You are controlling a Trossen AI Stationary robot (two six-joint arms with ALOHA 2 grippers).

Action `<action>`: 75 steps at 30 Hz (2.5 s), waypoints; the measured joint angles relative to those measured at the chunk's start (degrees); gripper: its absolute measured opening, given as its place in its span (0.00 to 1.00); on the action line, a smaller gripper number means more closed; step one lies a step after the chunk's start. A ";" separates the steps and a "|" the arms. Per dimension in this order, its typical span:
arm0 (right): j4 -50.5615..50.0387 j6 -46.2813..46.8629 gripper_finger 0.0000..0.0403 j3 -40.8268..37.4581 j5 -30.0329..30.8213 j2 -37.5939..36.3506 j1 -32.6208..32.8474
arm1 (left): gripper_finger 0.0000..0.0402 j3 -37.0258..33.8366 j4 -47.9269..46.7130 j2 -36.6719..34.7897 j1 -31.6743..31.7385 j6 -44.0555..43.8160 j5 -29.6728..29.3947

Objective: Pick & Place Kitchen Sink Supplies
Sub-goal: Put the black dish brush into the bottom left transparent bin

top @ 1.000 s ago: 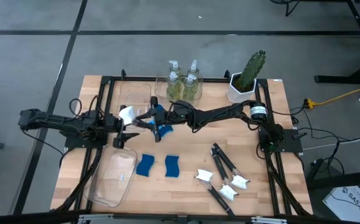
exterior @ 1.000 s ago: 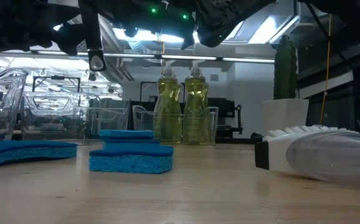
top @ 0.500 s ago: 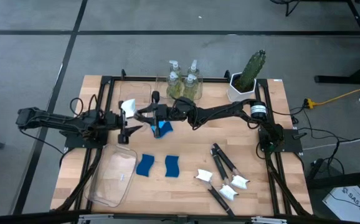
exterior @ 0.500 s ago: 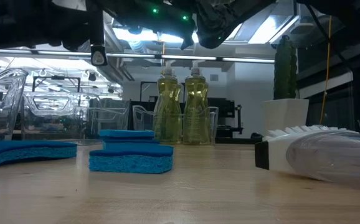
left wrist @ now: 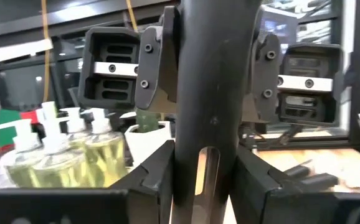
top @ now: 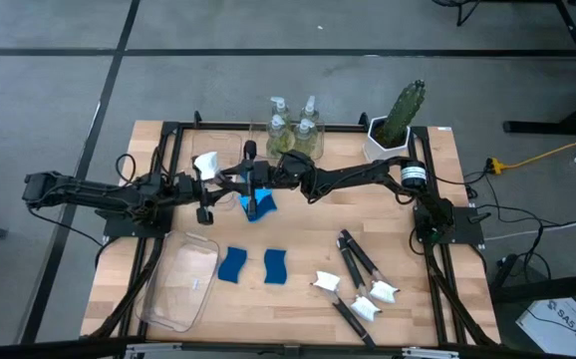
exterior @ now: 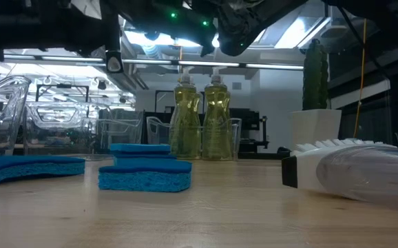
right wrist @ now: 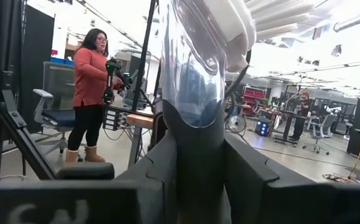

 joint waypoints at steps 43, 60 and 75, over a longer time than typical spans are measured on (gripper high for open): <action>-60.26 19.09 0.82 -10.95 7.60 -26.69 15.73 | 0.27 36.57 -79.48 2.90 -43.36 -40.61 -6.47; -51.45 29.37 0.82 -26.12 53.94 -44.80 35.60 | 0.27 26.86 -75.22 13.57 -59.08 -51.18 -13.95; -56.75 28.88 0.82 -26.12 56.95 -44.85 37.92 | 0.27 19.35 -64.01 14.81 -66.00 -66.32 -18.97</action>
